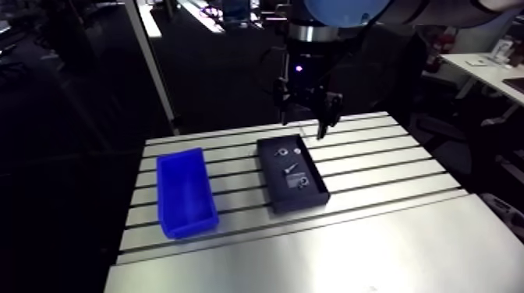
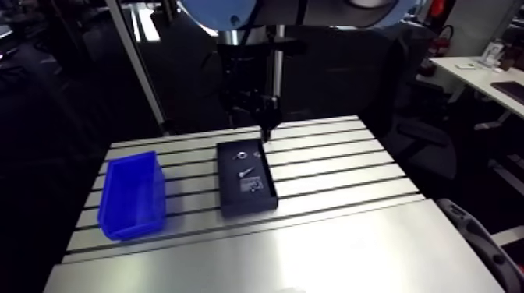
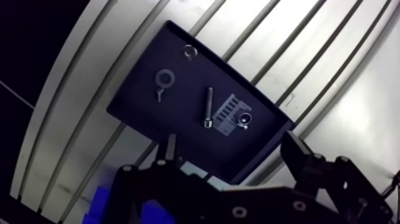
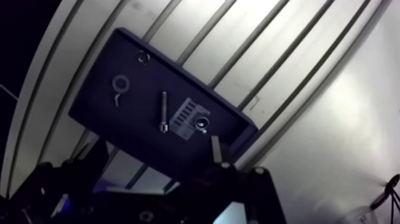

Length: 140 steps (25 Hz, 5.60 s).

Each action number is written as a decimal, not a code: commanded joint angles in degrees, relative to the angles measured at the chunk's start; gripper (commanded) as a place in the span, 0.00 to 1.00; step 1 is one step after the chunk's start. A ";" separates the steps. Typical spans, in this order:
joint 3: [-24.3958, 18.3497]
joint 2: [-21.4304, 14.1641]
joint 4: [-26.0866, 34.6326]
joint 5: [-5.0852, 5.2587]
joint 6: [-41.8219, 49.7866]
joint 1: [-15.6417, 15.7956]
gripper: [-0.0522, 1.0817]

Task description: Pick up the M10 bolt from the tray and put it into the blue bin.

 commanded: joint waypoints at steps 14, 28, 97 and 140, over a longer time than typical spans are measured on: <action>2.91 4.78 -7.13 0.02 0.06 0.30 0.28; 6.07 4.95 -8.27 0.11 -0.20 0.30 0.31; 7.21 7.86 -15.57 0.11 -0.82 0.39 0.58; 7.21 7.59 -15.66 -0.15 -0.73 0.30 0.75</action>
